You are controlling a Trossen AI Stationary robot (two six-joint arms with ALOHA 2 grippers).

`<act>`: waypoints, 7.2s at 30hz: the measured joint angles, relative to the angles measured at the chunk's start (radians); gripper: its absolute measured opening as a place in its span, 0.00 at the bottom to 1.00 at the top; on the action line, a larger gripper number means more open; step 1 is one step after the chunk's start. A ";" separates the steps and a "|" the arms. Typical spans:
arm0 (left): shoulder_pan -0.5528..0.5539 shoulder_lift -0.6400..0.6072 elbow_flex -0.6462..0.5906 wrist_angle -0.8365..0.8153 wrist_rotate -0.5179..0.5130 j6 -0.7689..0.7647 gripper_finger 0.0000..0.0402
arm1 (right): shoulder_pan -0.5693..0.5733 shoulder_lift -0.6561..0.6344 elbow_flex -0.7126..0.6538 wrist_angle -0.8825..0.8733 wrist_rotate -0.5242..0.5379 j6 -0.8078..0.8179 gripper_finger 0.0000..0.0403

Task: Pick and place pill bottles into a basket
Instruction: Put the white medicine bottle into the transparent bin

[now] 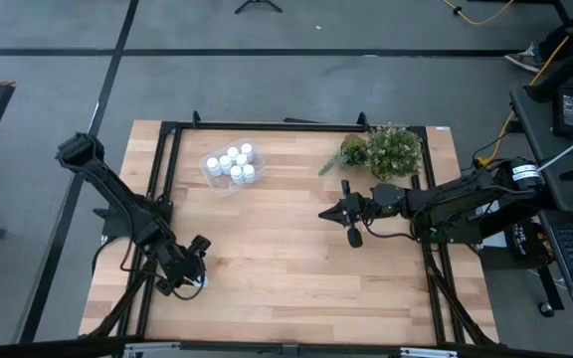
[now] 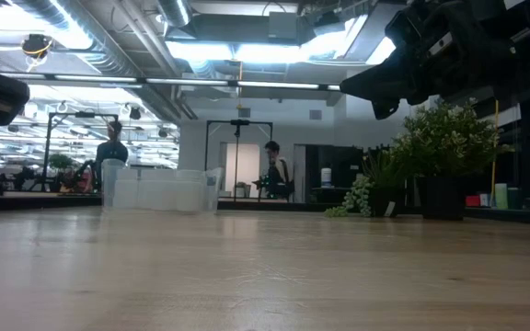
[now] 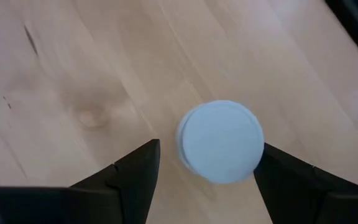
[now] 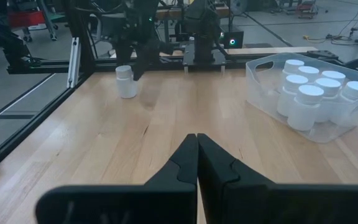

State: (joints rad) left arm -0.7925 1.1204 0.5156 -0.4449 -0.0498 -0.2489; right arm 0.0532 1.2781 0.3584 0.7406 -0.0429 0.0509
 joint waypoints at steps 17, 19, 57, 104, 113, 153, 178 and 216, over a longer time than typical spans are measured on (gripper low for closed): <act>0.000 0.015 0.000 0.039 -0.001 0.034 0.60 | 0.000 0.000 0.000 -0.002 0.000 0.001 0.01; 0.000 0.015 0.000 0.039 -0.001 0.034 0.60 | 0.000 0.000 0.000 -0.002 0.000 0.001 0.01; 0.043 0.015 0.146 -0.141 -0.188 -0.116 0.39 | 0.000 0.000 0.000 -0.014 0.000 -0.002 0.01; 1.005 0.015 0.434 -0.472 -0.357 -0.174 0.39 | 0.000 0.000 0.000 -0.108 0.005 -0.003 0.01; 1.031 0.014 0.428 -0.435 -0.384 -0.158 0.39 | 0.000 -0.001 0.000 0.007 0.005 -0.005 0.01; 1.032 0.025 0.128 -0.126 -0.448 -0.213 0.39 | 0.000 0.000 0.000 -0.028 -0.003 -0.007 0.01; 1.038 0.139 0.128 -0.095 -0.426 -0.209 0.47 | 0.000 0.000 0.000 -0.029 -0.004 -0.003 0.01; 1.038 0.139 0.128 -0.046 -0.424 -0.147 0.53 | 0.000 0.000 0.000 -0.056 -0.005 0.001 0.01</act>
State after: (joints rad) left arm 0.2453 1.2593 0.6437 -0.4910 -0.4737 -0.3959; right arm 0.0532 1.2781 0.3588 0.6842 -0.0475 0.0521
